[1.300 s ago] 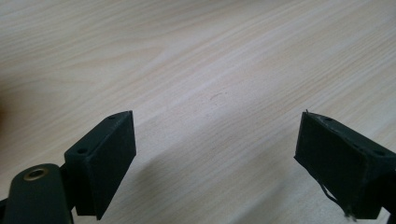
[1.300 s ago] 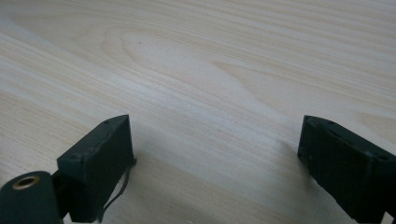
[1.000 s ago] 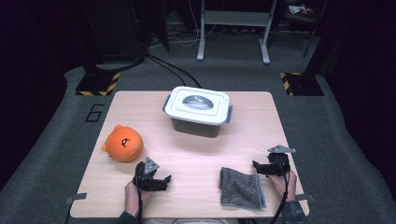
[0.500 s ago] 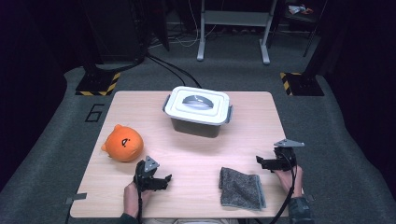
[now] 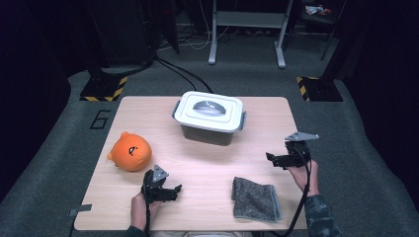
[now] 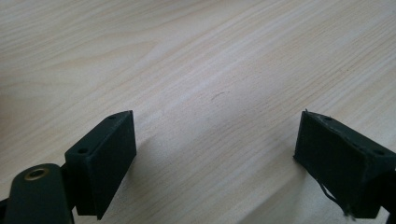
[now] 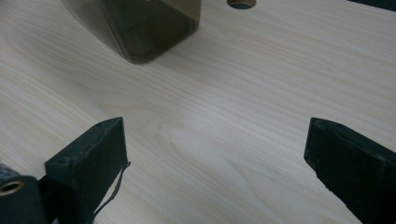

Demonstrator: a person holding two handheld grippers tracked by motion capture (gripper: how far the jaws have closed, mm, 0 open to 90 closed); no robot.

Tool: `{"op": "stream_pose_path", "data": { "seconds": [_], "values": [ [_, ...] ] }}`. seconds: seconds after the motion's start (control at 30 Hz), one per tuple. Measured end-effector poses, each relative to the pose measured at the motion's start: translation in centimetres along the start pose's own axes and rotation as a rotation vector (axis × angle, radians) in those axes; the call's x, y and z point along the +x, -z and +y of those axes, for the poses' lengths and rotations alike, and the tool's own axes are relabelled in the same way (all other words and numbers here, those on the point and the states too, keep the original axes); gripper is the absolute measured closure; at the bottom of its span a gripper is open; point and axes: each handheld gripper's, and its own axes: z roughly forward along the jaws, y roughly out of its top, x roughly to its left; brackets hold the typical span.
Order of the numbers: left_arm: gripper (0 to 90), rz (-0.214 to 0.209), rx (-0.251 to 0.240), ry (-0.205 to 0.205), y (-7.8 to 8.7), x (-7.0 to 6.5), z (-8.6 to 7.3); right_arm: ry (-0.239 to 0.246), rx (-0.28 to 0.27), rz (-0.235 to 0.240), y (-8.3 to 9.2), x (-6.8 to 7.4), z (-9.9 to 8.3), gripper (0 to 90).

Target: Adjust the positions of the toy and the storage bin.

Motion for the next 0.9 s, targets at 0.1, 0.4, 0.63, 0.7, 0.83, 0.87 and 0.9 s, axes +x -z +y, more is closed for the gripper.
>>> {"op": "stream_pose_path", "data": {
  "seconds": [0.1, 0.4, 0.63, 0.7, 0.83, 0.87, 0.9],
  "values": [
    [12.2, -0.002, 0.001, 0.000, 0.0, 0.0, 0.0, 0.027, 0.000, 0.006, -0.1, 0.3, 1.5, 5.1],
    [12.2, 0.000, 0.000, -0.003, 0.0, 0.0, 0.0, 0.056, -0.024, 0.042, -0.9, 1.0, 5.3, 5.5],
    [12.2, 0.015, -0.007, -0.008, -0.1, -0.2, 0.0, 0.035, -0.028, 0.060, -2.7, 0.8, 7.0, 6.9],
    [12.2, 0.000, 0.006, -0.001, 0.0, 0.0, 0.1, 0.034, -0.034, 0.052, -3.1, 0.8, 7.5, 8.0],
    [12.3, 0.000, 0.005, 0.002, 0.0, 0.0, 0.1, 0.022, -0.028, 0.055, -4.0, 0.7, 8.1, 10.9],
    [12.3, -0.001, 0.005, 0.002, 0.0, 0.0, 0.1, 0.015, -0.027, 0.054, -4.2, 0.6, 8.2, 12.0],
    [12.3, -0.001, 0.005, 0.002, 0.0, 0.0, 0.1, 0.009, -0.028, 0.058, -4.4, 0.6, 8.2, 13.3]
  ]
}}
